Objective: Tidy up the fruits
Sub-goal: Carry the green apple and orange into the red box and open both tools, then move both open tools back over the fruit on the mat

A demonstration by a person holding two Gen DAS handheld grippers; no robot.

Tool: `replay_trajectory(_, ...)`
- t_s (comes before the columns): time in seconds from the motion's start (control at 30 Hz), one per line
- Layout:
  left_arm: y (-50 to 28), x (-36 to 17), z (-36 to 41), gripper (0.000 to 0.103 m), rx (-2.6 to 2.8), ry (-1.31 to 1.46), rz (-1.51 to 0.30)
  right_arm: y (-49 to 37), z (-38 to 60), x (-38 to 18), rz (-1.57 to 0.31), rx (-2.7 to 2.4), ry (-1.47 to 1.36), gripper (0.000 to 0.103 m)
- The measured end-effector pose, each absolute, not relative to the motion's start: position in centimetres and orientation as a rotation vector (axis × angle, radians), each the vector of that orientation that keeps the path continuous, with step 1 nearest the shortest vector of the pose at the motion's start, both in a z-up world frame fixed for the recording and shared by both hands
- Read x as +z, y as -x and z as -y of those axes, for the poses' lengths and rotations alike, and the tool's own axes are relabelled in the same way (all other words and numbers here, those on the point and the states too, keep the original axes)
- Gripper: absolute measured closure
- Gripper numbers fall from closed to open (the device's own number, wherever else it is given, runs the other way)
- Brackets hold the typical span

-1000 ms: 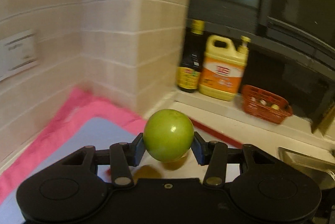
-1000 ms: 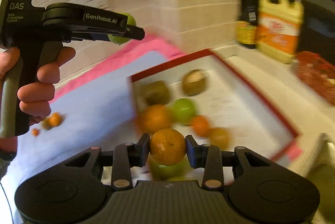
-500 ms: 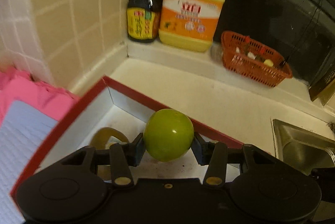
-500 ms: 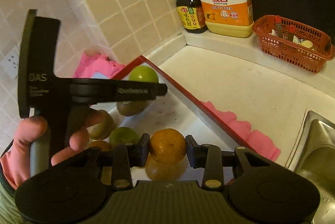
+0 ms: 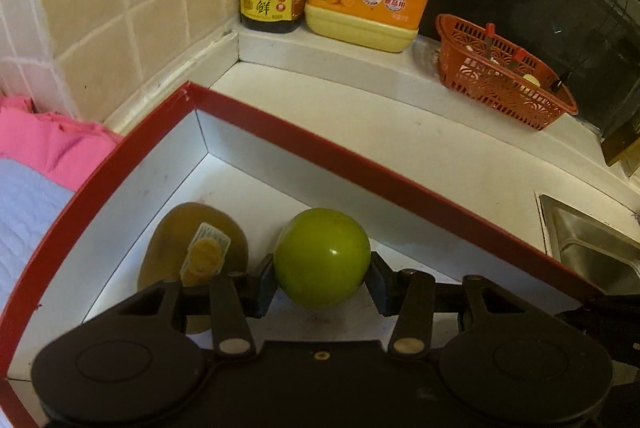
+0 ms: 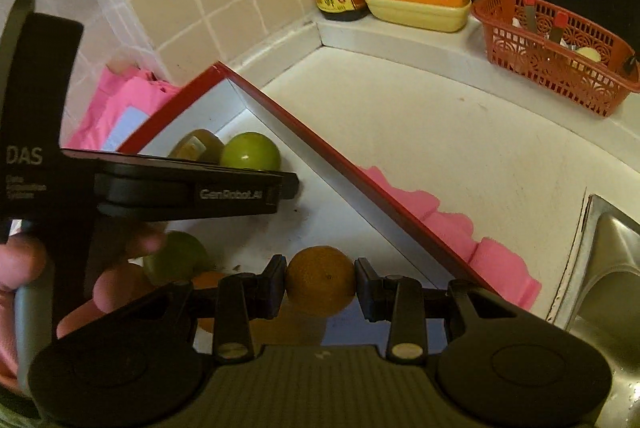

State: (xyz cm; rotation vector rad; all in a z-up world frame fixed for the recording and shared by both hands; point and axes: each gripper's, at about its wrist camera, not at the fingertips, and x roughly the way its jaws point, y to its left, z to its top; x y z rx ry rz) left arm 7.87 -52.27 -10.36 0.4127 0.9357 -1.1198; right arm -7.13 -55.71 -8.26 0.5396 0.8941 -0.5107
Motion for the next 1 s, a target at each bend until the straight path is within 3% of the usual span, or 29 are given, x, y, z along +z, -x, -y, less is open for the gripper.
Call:
replay_trajectory(0.33,-7.9,-10.1,52.3,0.045,-1.120,-0.408,-0.933,6.4,55.7,-9.1,-0.926,-0.508,-0.562,0.063)
replay_trajectory(0.5,-7.5,-9.0,51.6,0.036,-1.117,-0.411,-0.896,6.9,55.7,-8.4,-0.921,-0.488,-0.602,0.056)
replay_trajectory(1.0,-6.7,0.5,41.3,0.033,-1.027,-0.295,-0.698,13.9,55.6,0.5,-0.701,-0.515,-0.600,0.047)
